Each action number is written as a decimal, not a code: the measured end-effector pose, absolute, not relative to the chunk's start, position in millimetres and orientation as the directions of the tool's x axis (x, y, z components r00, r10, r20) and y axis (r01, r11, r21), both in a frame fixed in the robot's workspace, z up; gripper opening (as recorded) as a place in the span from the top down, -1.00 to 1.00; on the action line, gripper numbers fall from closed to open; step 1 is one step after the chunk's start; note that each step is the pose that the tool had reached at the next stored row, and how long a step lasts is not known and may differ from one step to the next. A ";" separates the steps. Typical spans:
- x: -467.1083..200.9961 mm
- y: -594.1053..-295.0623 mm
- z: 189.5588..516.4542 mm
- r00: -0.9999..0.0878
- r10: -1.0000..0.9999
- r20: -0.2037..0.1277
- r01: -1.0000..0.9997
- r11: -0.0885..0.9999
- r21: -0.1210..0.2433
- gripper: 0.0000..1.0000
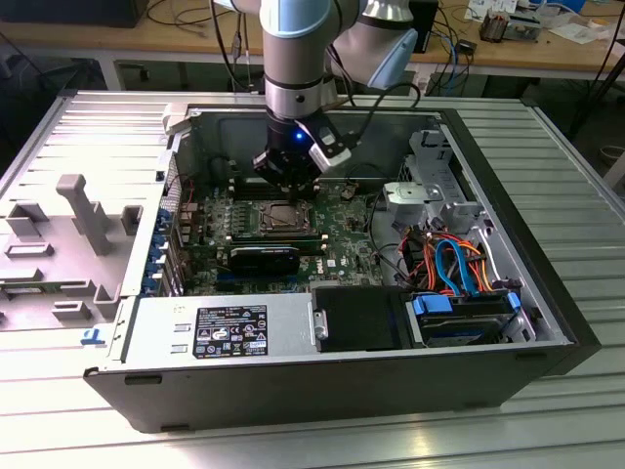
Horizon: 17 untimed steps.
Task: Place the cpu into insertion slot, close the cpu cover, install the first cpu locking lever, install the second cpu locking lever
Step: 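Install the first cpu locking lever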
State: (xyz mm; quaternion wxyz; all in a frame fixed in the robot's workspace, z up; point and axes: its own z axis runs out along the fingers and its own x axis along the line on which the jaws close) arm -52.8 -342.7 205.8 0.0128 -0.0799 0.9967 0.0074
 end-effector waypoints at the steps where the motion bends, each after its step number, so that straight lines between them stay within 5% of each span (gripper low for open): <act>1: -52.4 -343.0 205.8 -0.987 -0.159 -0.027 -0.159 0.987 0.012 0.79; 17: -81.0 -343.1 205.8 -0.987 -0.159 -0.039 -0.159 0.987 0.010 0.79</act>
